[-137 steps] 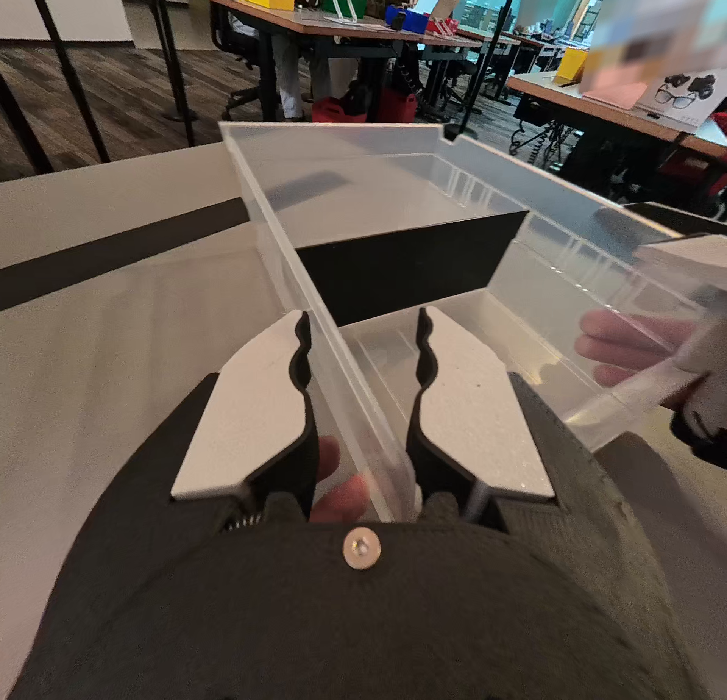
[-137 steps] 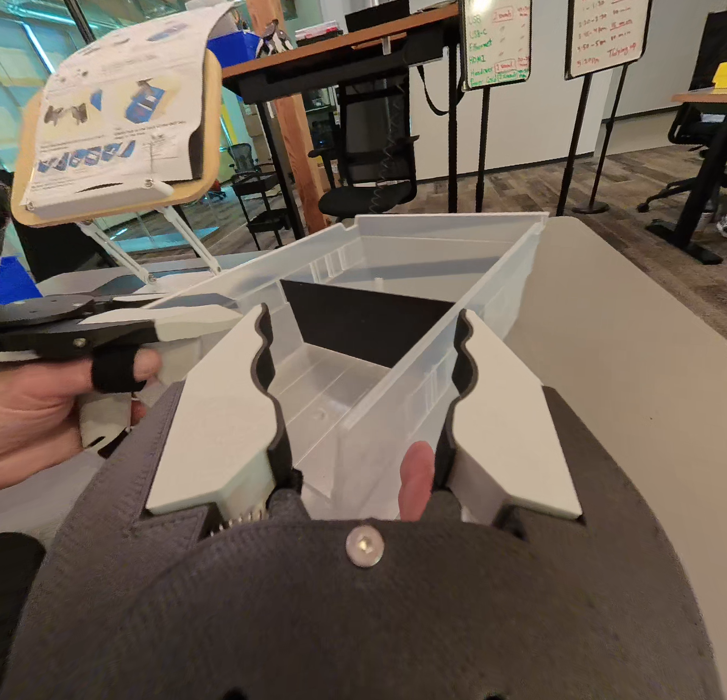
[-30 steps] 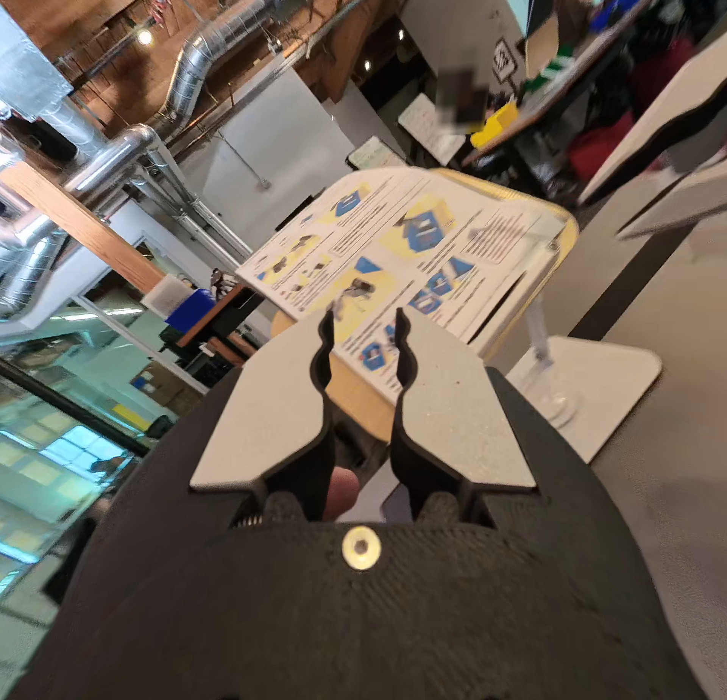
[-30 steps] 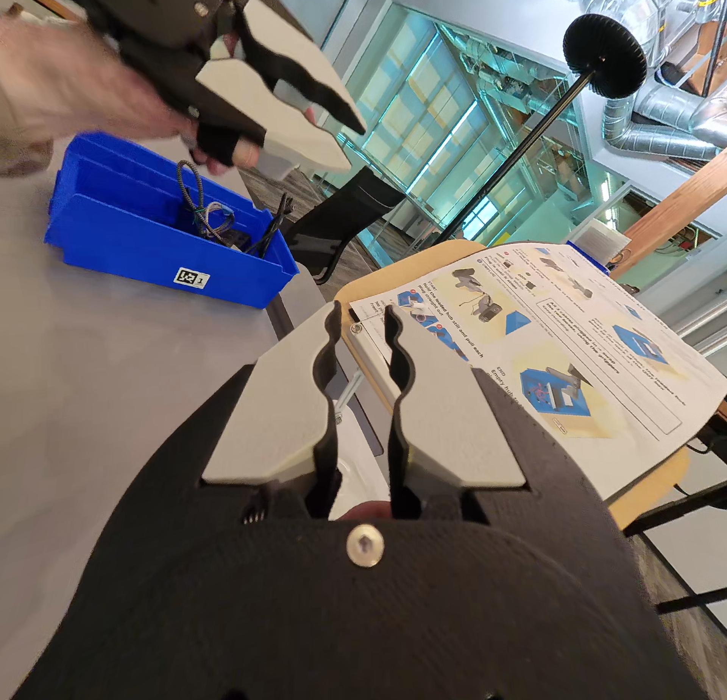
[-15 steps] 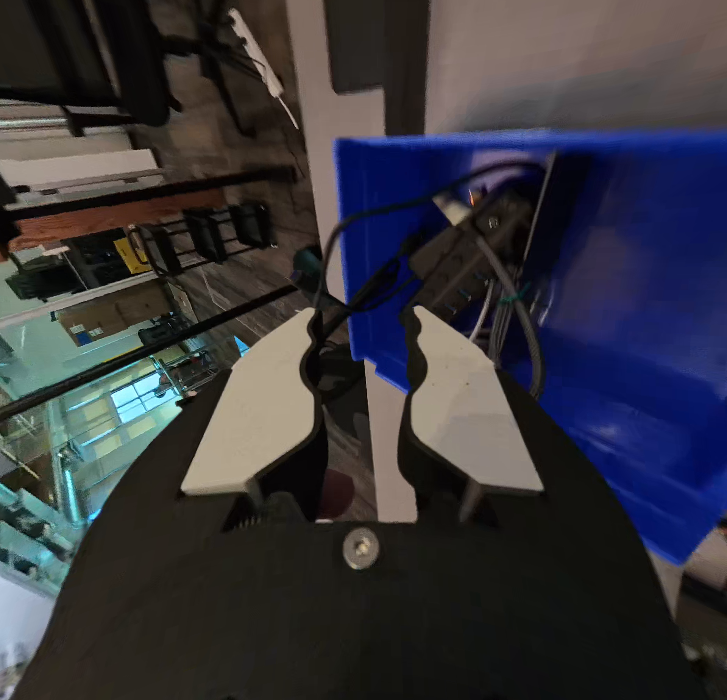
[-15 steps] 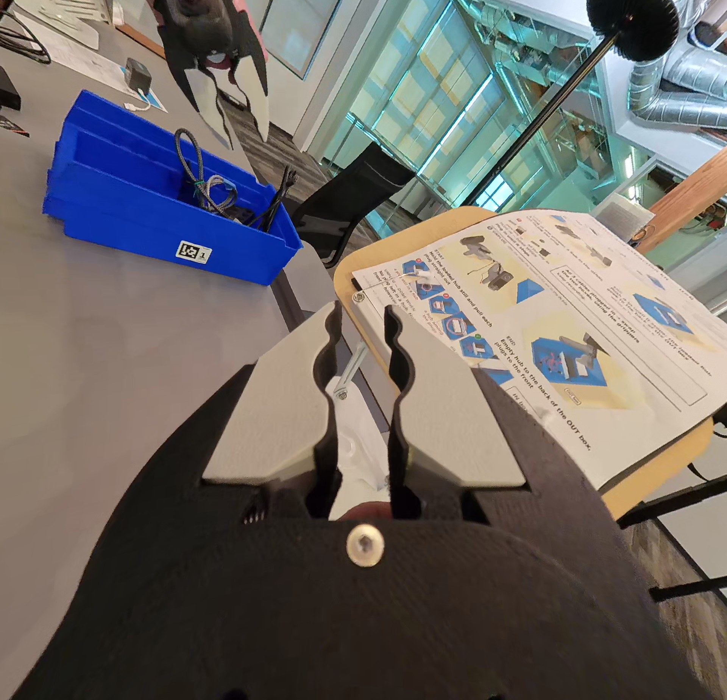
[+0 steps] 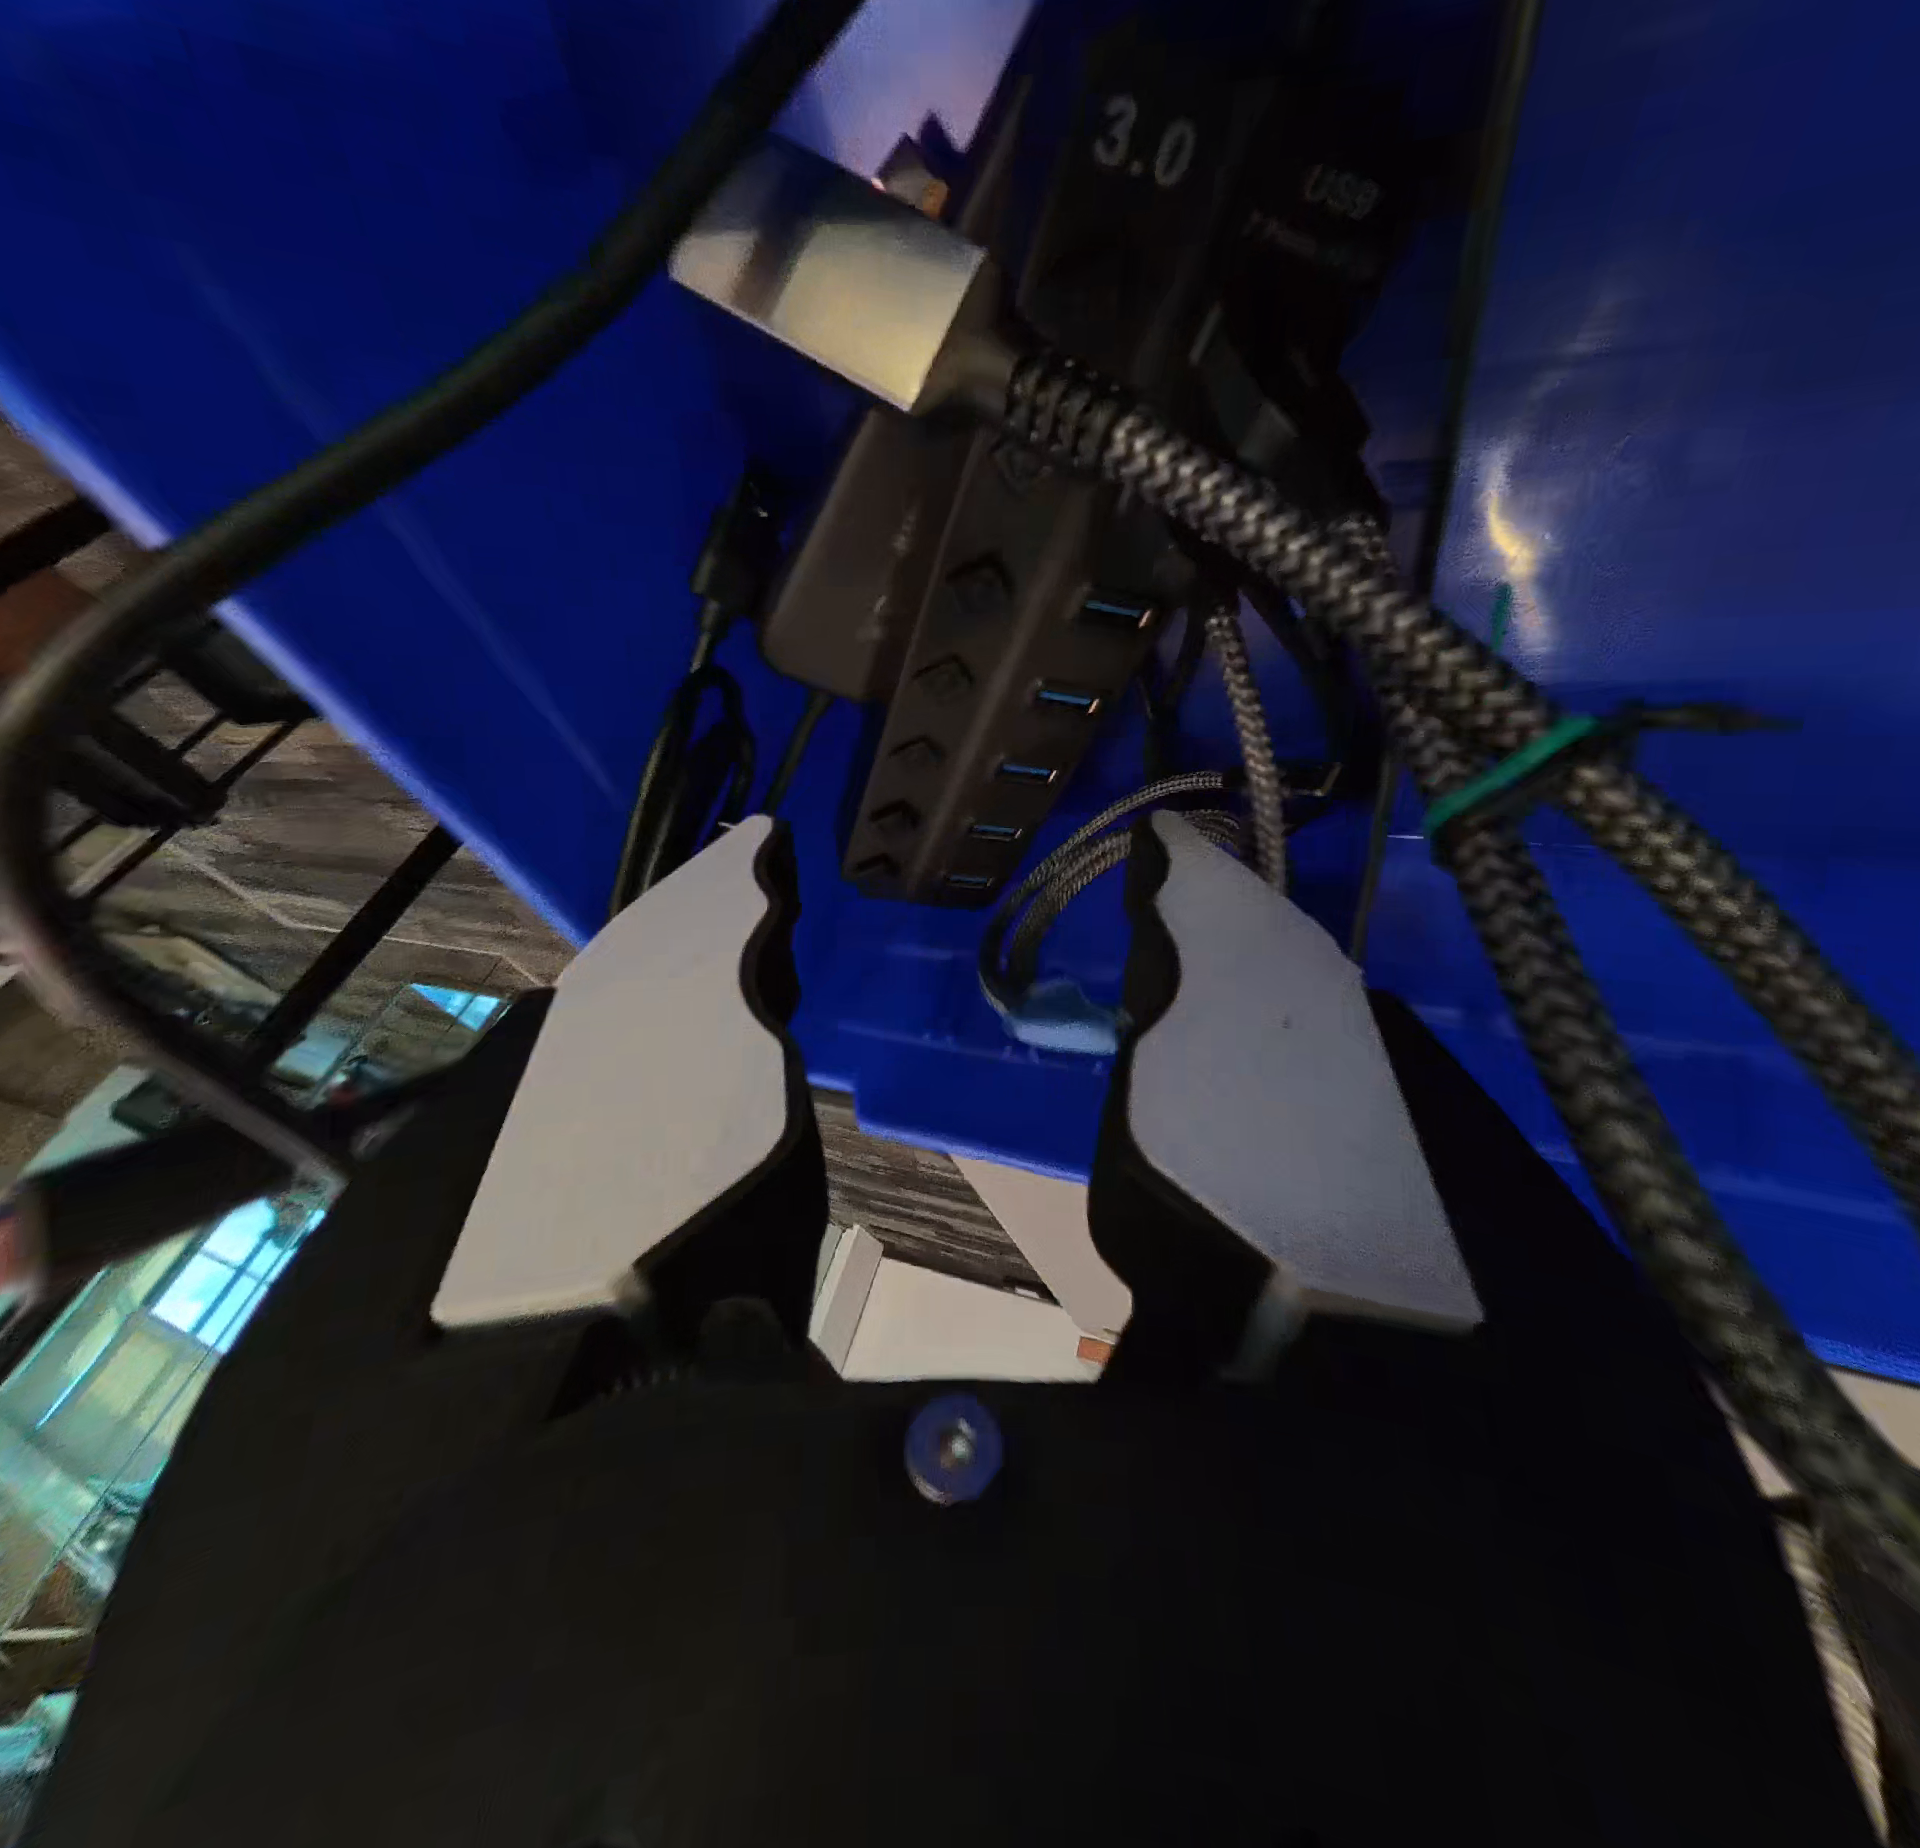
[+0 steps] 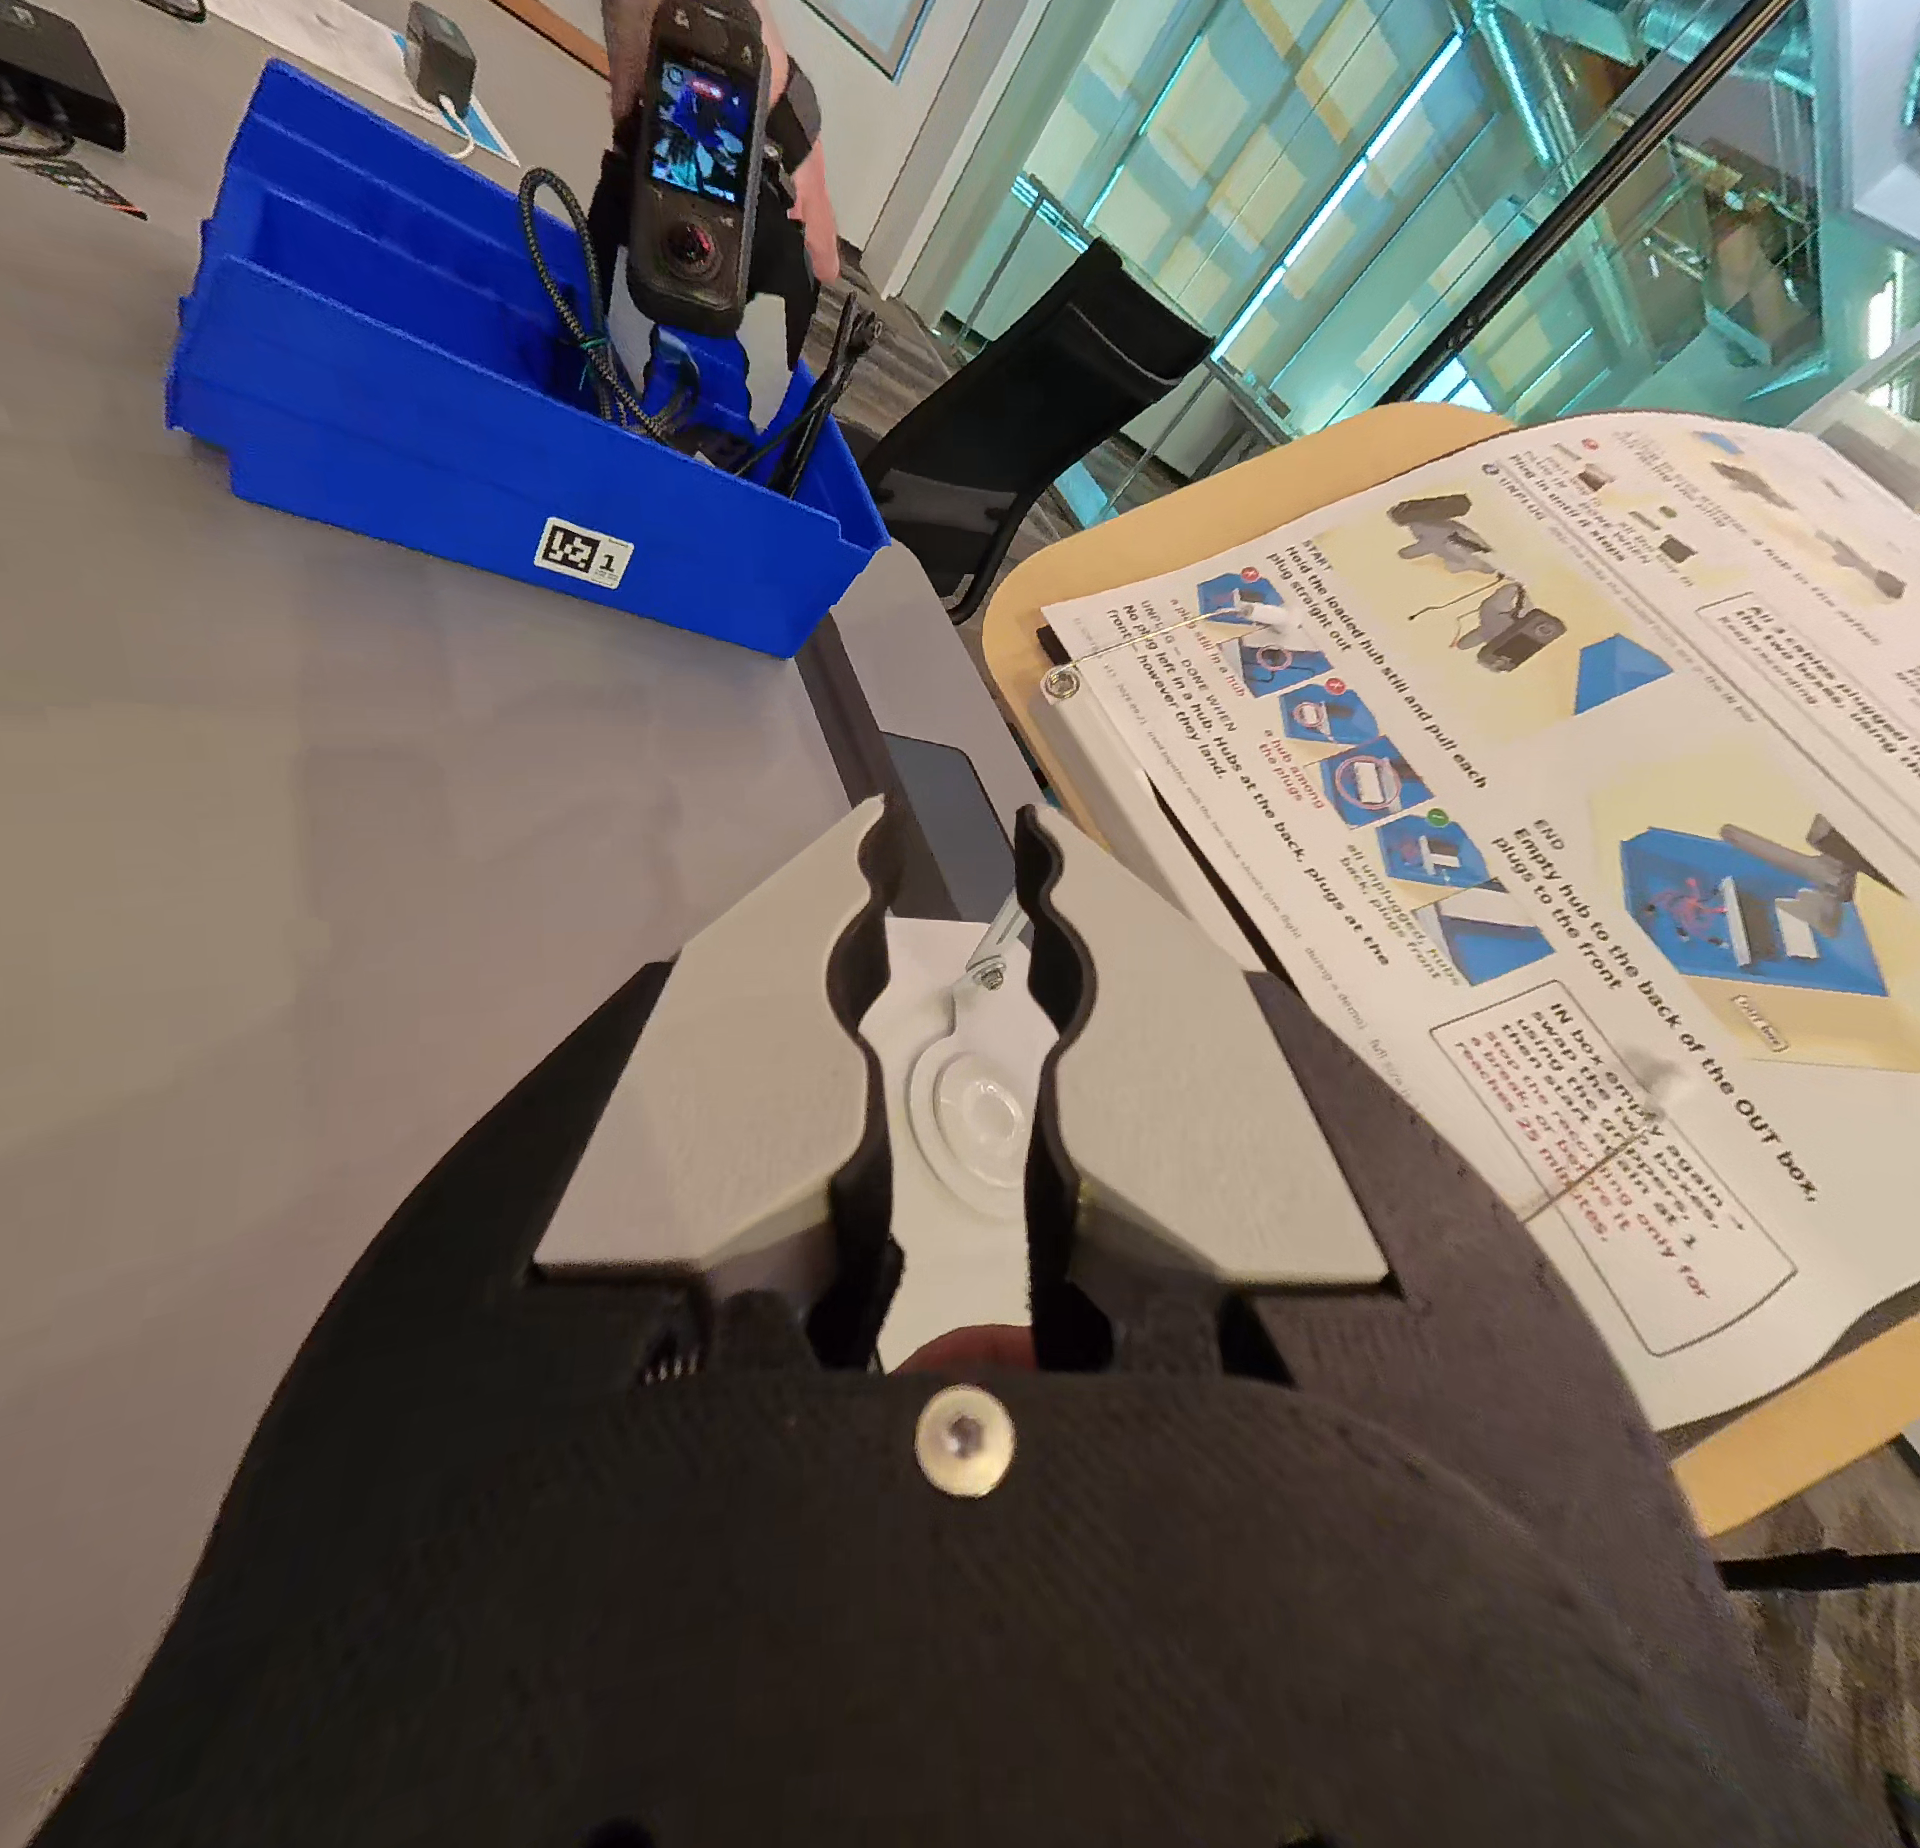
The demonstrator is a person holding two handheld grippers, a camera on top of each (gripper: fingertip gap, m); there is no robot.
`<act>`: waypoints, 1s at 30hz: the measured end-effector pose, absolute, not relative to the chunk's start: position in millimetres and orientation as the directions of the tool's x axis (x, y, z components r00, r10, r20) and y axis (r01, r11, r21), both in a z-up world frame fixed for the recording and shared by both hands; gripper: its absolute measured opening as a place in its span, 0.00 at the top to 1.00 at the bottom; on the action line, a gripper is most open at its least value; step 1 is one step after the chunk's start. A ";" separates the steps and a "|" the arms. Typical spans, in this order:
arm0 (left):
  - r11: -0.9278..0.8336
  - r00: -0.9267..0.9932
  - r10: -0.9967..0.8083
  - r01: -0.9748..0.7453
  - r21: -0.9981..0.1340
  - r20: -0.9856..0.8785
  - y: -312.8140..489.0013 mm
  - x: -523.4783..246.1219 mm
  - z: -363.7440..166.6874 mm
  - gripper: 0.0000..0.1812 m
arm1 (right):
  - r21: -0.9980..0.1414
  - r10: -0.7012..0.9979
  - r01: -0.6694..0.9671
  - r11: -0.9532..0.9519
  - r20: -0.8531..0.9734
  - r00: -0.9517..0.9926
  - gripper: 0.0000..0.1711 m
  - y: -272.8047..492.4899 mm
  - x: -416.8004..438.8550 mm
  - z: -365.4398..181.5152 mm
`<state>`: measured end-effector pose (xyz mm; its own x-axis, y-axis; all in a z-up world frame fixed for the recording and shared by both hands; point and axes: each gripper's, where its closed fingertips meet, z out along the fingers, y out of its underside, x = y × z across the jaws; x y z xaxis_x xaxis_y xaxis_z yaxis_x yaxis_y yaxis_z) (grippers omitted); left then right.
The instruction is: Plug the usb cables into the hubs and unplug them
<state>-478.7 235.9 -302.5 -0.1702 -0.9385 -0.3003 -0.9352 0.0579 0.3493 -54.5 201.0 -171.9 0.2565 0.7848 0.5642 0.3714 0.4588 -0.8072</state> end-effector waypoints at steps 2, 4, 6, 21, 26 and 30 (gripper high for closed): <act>0.065 -0.169 -0.949 -0.930 0.361 -0.266 237.2 -482.2 -313.5 0.65 | -0.807 0.789 0.378 0.453 0.561 0.252 0.89 202.3 -54.5 -176.0; 0.080 -0.183 -0.952 -0.924 0.375 -0.247 239.4 -485.7 -322.6 0.65 | -0.807 0.791 0.385 0.448 0.559 0.250 0.89 204.0 -53.9 -178.9; 0.098 -0.201 -0.948 -0.923 0.373 -0.248 242.5 -485.7 -331.3 0.66 | -0.808 0.793 0.386 0.444 0.556 0.251 0.89 205.1 -53.1 -180.9; 0.110 -0.260 -0.853 -0.937 0.333 -0.452 256.4 -482.1 -337.1 0.70 | -0.812 0.795 0.387 0.437 0.550 0.256 0.88 208.5 -50.8 -184.2; 0.067 -0.257 -0.780 -0.941 0.332 -0.571 259.5 -483.0 -320.6 0.70 | -0.813 0.793 0.379 0.442 0.552 0.258 0.89 207.2 -50.1 -180.7; 0.017 -0.254 -0.704 -0.940 0.342 -0.664 261.1 -490.1 -301.6 0.70 | -0.813 0.792 0.375 0.445 0.553 0.260 0.88 206.6 -49.5 -178.6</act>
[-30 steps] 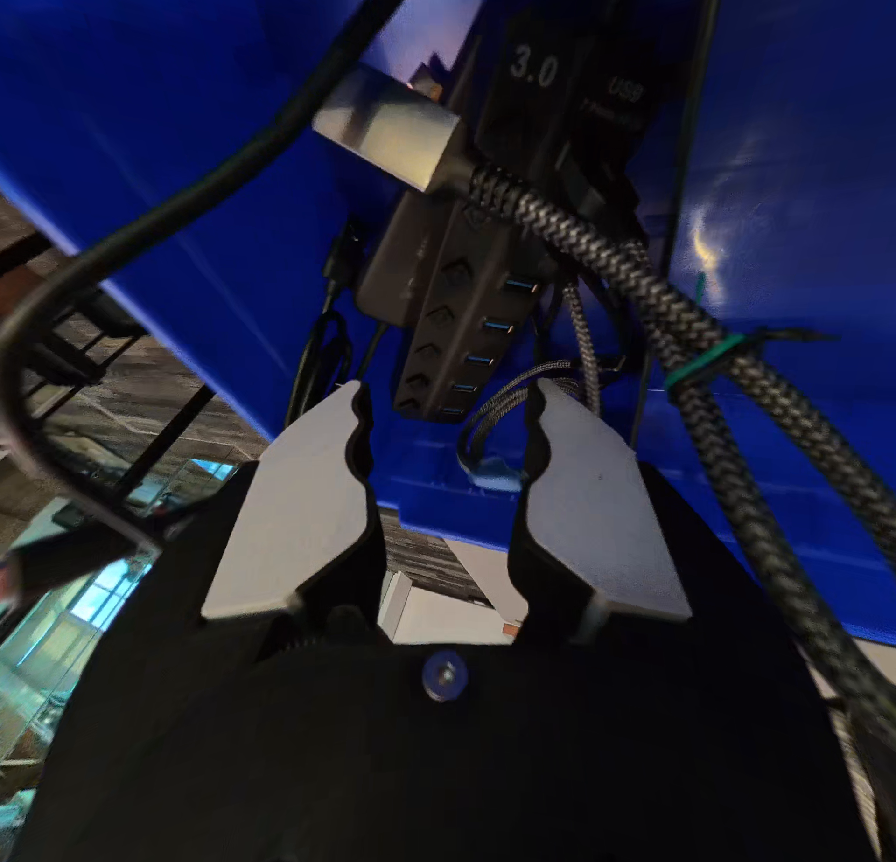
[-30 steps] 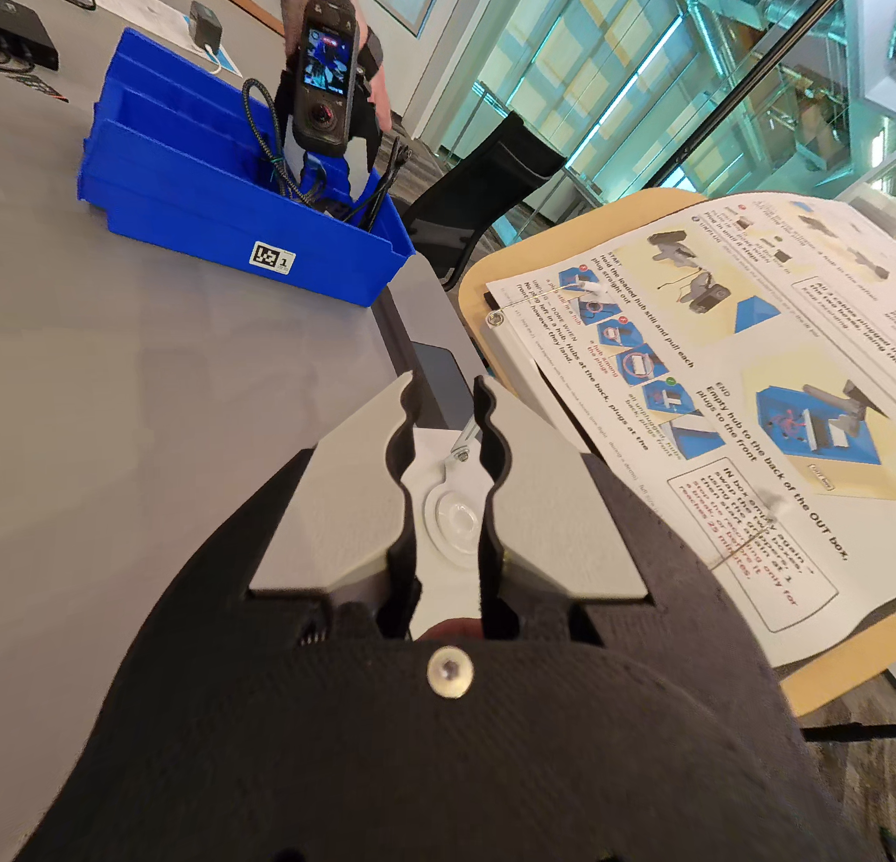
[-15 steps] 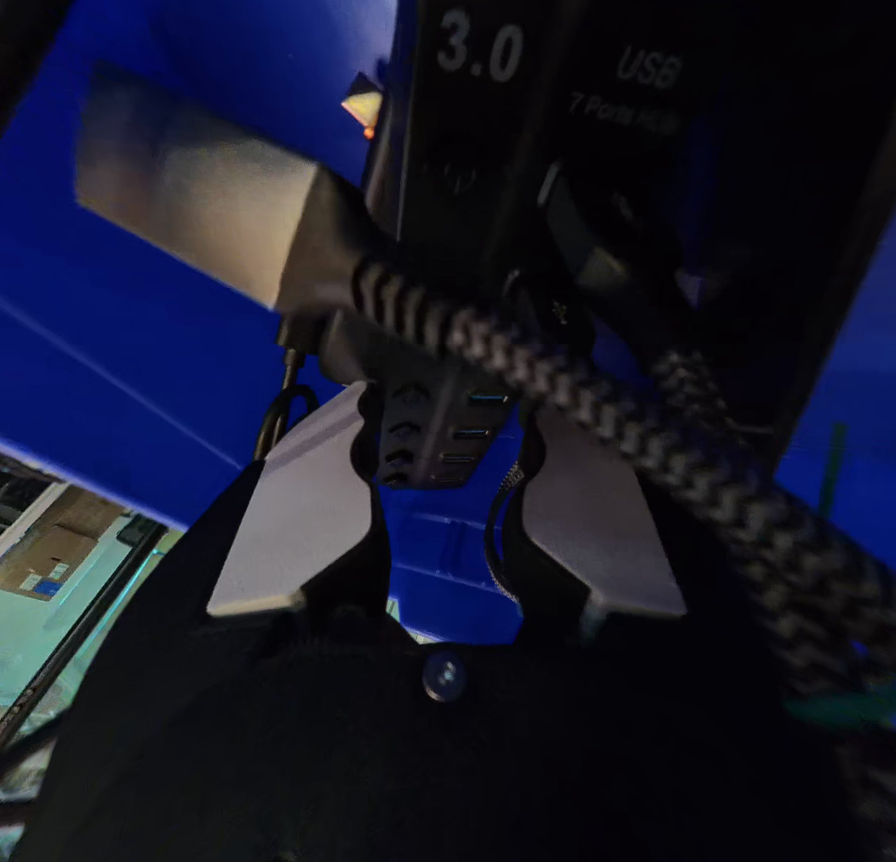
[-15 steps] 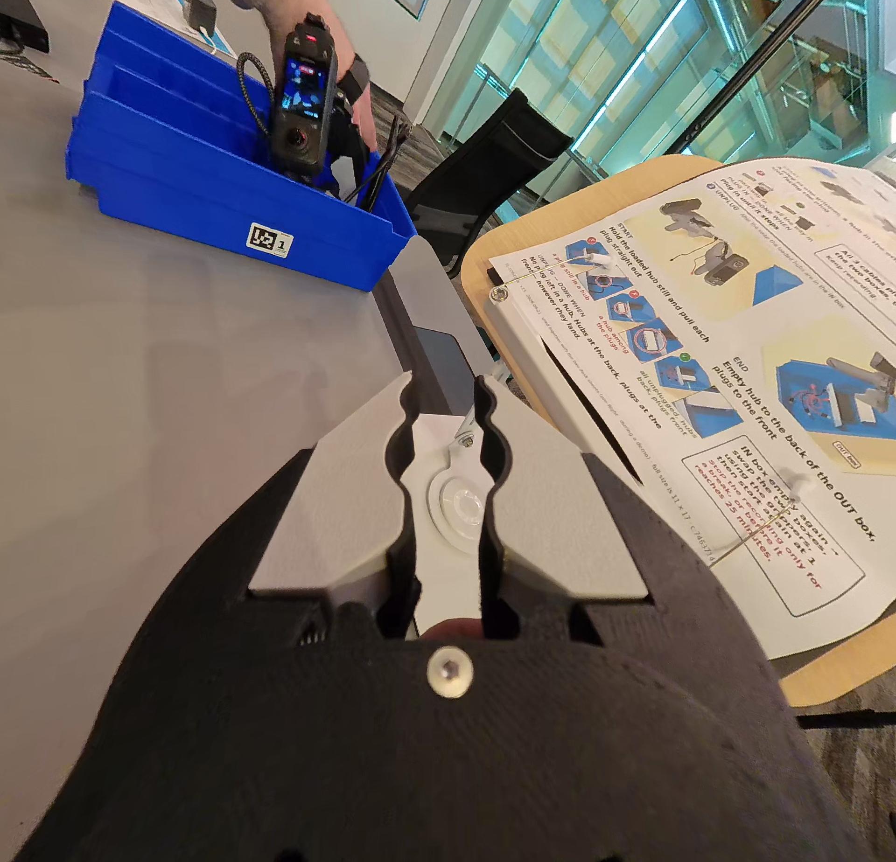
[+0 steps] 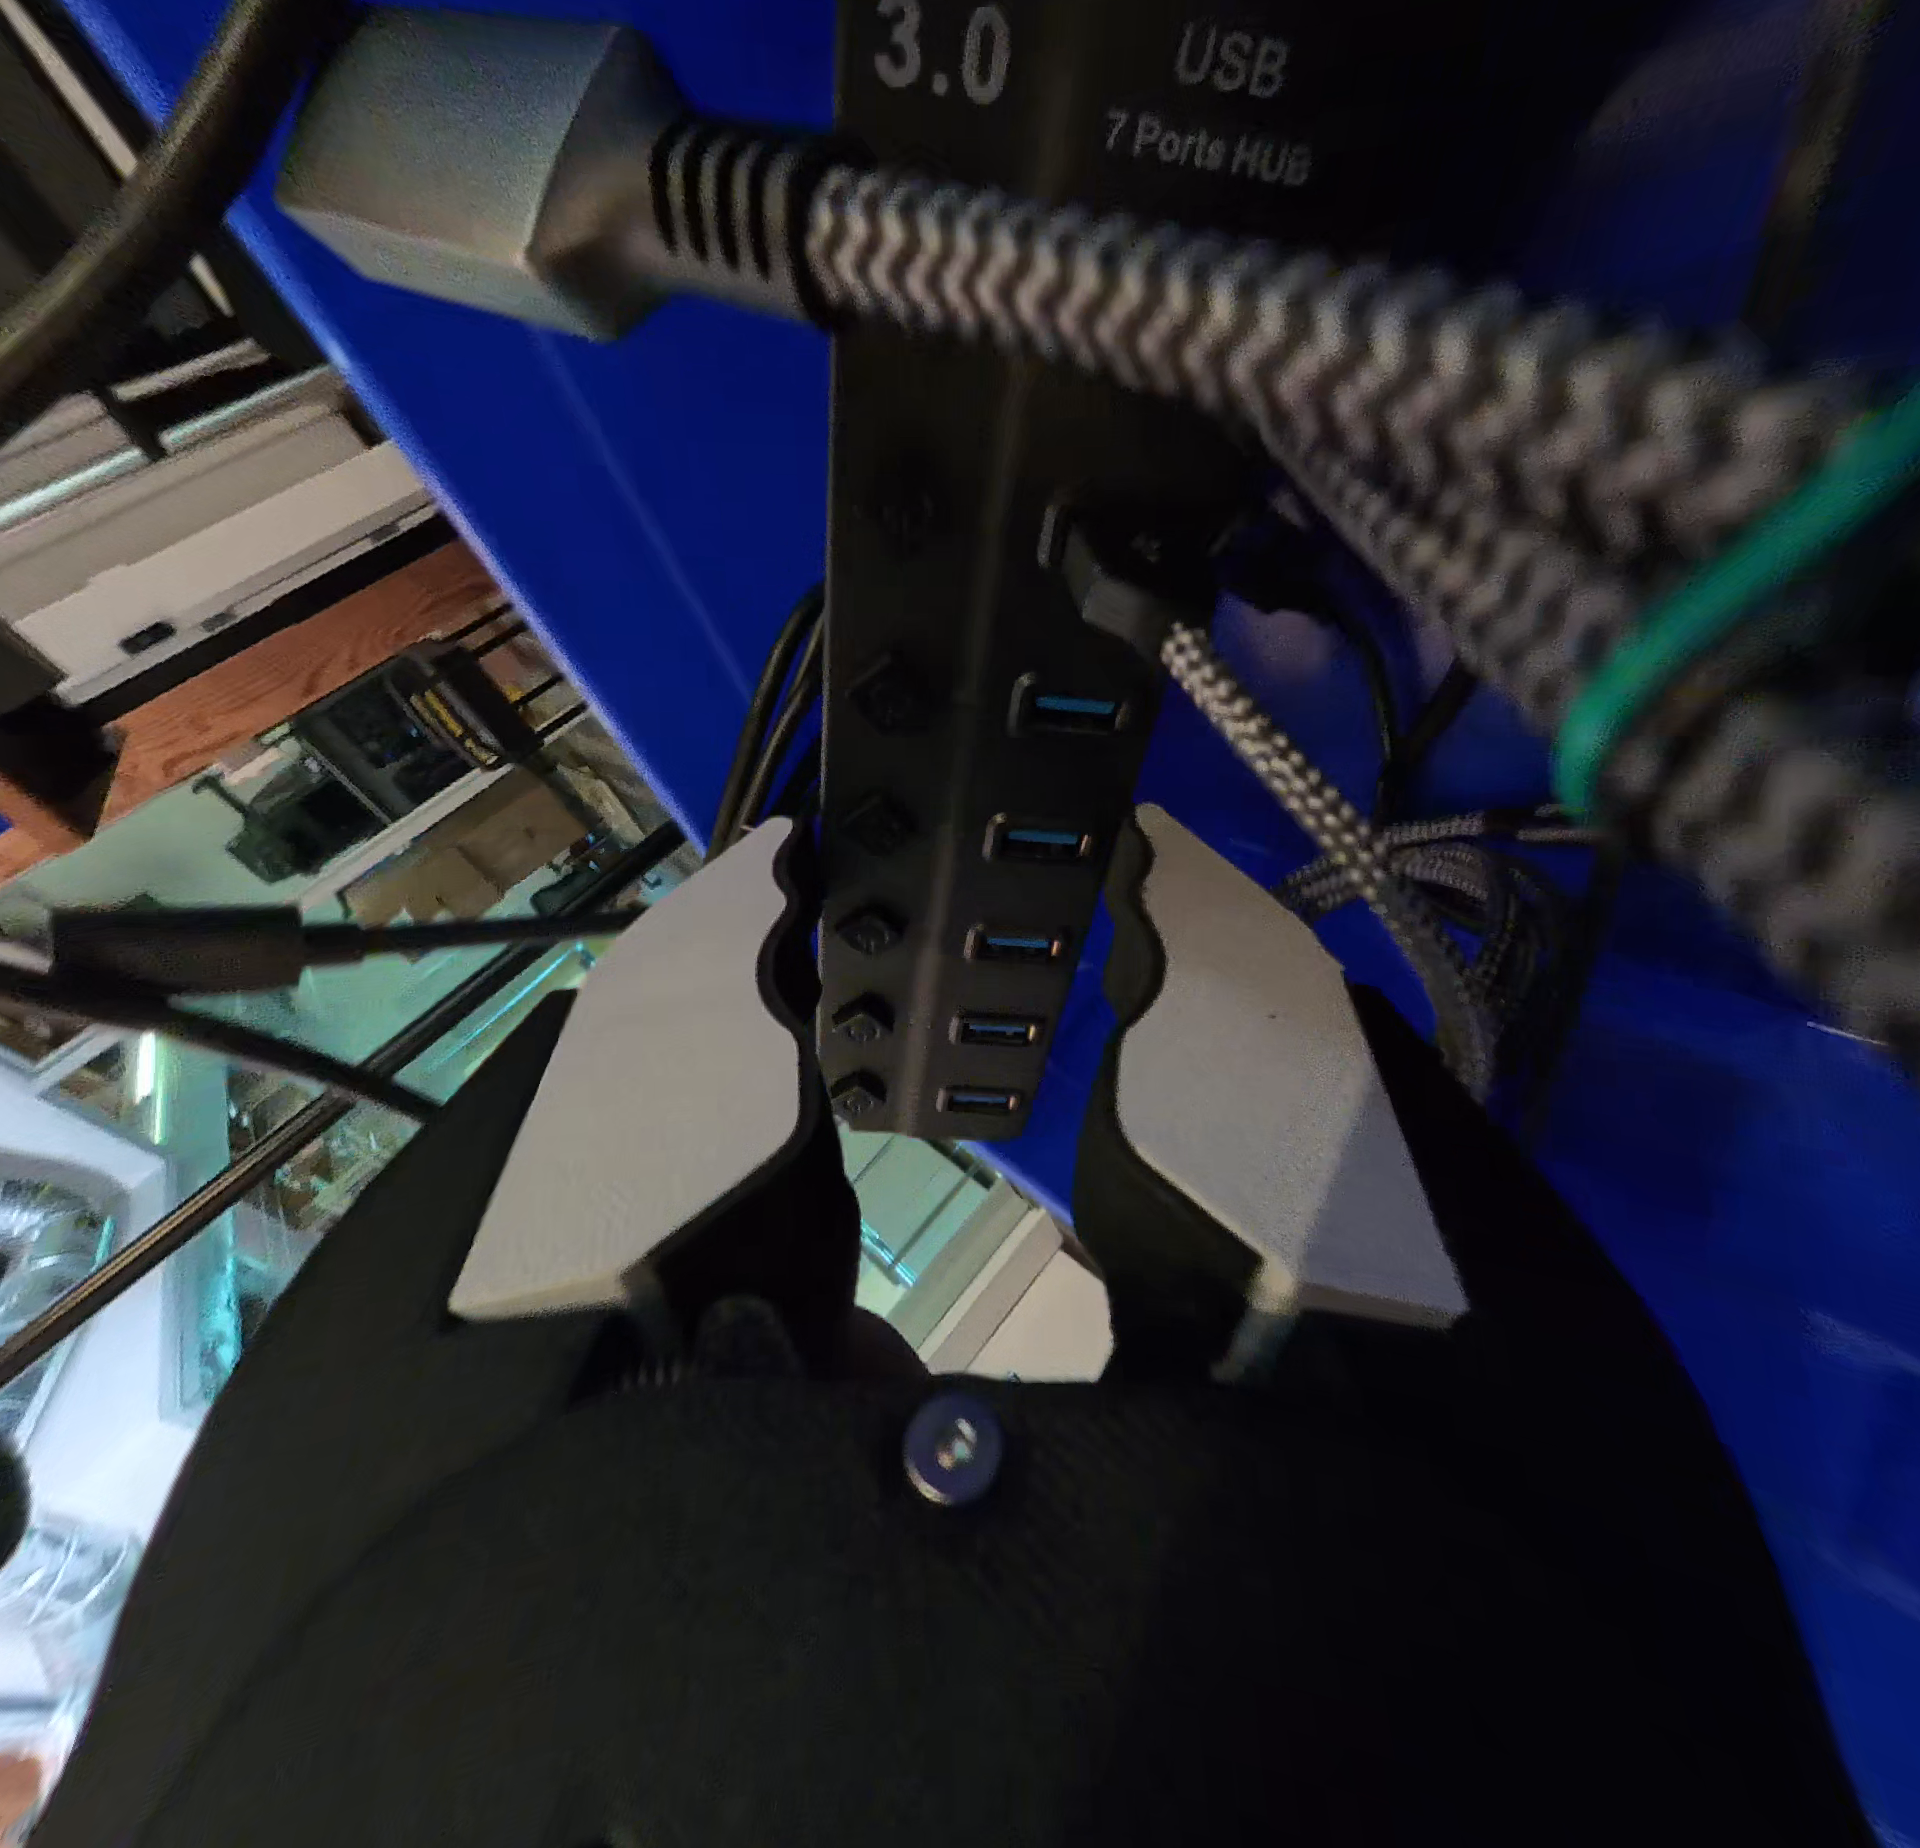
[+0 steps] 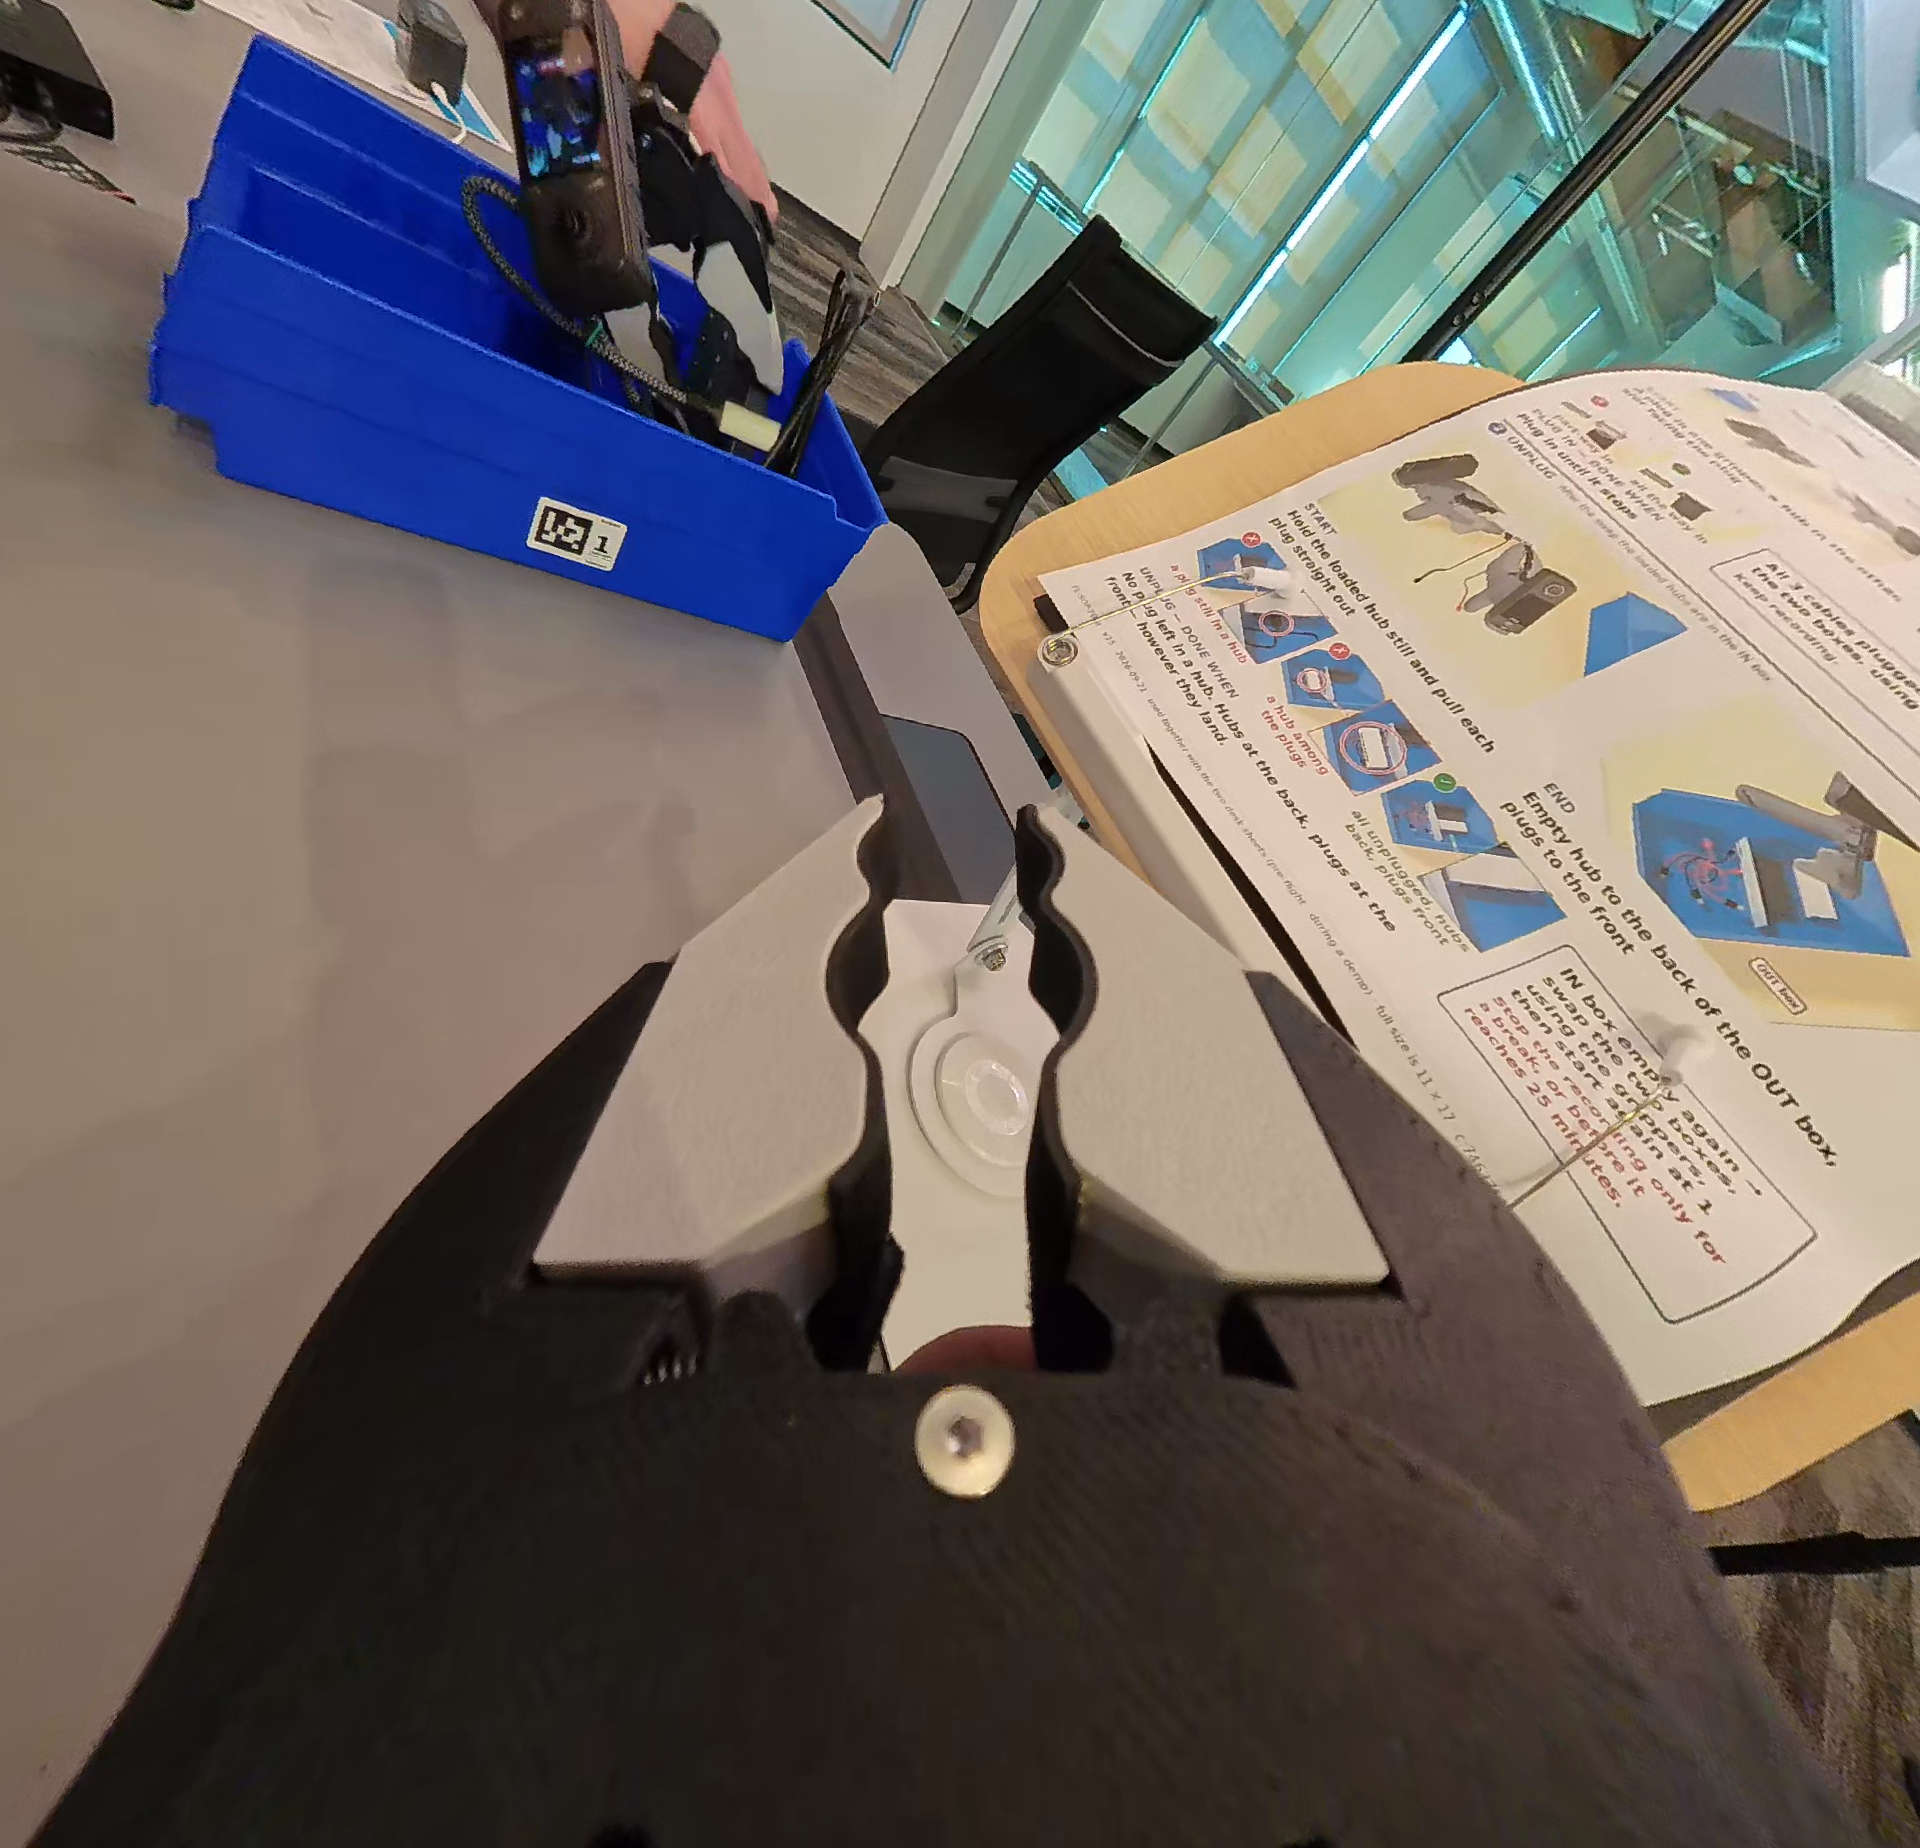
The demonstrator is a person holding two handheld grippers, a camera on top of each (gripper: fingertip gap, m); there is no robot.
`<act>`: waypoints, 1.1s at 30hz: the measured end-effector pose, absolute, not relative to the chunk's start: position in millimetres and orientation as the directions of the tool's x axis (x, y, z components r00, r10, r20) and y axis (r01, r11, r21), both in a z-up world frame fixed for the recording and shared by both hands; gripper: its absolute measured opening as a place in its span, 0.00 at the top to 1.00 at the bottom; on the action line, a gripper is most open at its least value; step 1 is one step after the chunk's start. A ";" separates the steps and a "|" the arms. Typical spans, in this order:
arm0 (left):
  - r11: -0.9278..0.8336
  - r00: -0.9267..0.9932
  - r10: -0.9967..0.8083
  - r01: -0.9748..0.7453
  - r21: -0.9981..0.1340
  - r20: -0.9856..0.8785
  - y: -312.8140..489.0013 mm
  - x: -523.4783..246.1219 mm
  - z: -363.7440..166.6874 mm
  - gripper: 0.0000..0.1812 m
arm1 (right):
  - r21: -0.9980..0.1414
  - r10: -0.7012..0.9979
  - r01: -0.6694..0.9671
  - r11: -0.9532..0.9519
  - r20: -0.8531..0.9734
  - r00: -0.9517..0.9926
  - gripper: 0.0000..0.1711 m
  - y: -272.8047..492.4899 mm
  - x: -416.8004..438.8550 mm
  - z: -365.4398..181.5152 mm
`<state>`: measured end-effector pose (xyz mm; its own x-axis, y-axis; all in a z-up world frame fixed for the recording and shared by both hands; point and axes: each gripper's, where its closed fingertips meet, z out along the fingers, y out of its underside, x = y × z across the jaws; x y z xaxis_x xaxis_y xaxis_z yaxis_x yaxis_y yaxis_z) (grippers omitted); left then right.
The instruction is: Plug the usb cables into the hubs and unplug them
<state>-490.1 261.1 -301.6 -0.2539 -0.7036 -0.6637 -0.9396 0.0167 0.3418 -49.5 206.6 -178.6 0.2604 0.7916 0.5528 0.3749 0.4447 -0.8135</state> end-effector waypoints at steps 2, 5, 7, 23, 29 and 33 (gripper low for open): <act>-0.011 -0.233 -0.682 -0.945 0.328 -0.694 258.4 -492.5 -293.2 0.70 | -0.814 0.791 0.372 0.447 0.554 0.261 0.88 205.9 -49.5 -177.0; -0.045 -0.233 -0.626 -0.942 0.333 -0.744 255.9 -494.6 -276.6 0.70 | -0.815 0.791 0.365 0.451 0.554 0.260 0.89 204.2 -50.3 -174.8; -0.072 -0.226 -0.583 -0.943 0.326 -0.780 254.0 -495.7 -264.3 0.71 | -0.813 0.790 0.364 0.454 0.557 0.257 0.89 203.3 -50.8 -174.1; -0.253 -0.064 -0.285 -0.957 0.140 -0.956 211.8 -507.7 -173.6 0.71 | -0.814 0.780 0.314 0.488 0.568 0.261 0.89 191.5 -51.2 -153.5; -0.302 0.090 -0.191 -0.953 -0.029 -0.977 203.0 -506.6 -162.9 0.71 | -0.816 0.778 0.286 0.503 0.571 0.262 0.88 184.9 -52.1 -143.5; -0.320 0.193 -0.094 -0.935 -0.154 -0.977 196.4 -504.7 -150.5 0.71 | -0.823 0.782 0.250 0.510 0.565 0.264 0.87 179.7 -52.8 -135.6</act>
